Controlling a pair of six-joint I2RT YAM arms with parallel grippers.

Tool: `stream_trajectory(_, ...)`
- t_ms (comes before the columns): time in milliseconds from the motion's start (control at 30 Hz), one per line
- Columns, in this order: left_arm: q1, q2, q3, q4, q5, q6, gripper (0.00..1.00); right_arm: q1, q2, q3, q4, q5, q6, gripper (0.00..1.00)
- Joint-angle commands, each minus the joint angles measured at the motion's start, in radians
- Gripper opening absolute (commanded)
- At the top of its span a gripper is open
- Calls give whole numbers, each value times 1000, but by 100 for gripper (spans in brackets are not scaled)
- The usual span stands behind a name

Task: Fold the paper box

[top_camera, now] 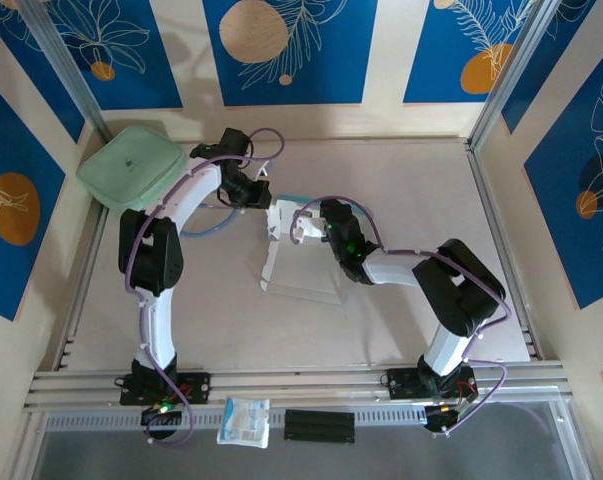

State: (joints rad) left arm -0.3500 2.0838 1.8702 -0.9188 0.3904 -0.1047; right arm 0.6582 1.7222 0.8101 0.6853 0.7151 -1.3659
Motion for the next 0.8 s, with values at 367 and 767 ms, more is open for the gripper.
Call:
stream_trajectory(367, -27, -168, -174, 234, -121, -414, 5, 0, 90, 107, 177, 32, -100, 0)
stream_trajectory(767, -81, -237, -355, 412, -173, -629, 4, 15, 154, 85, 296, 69, -129, 0)
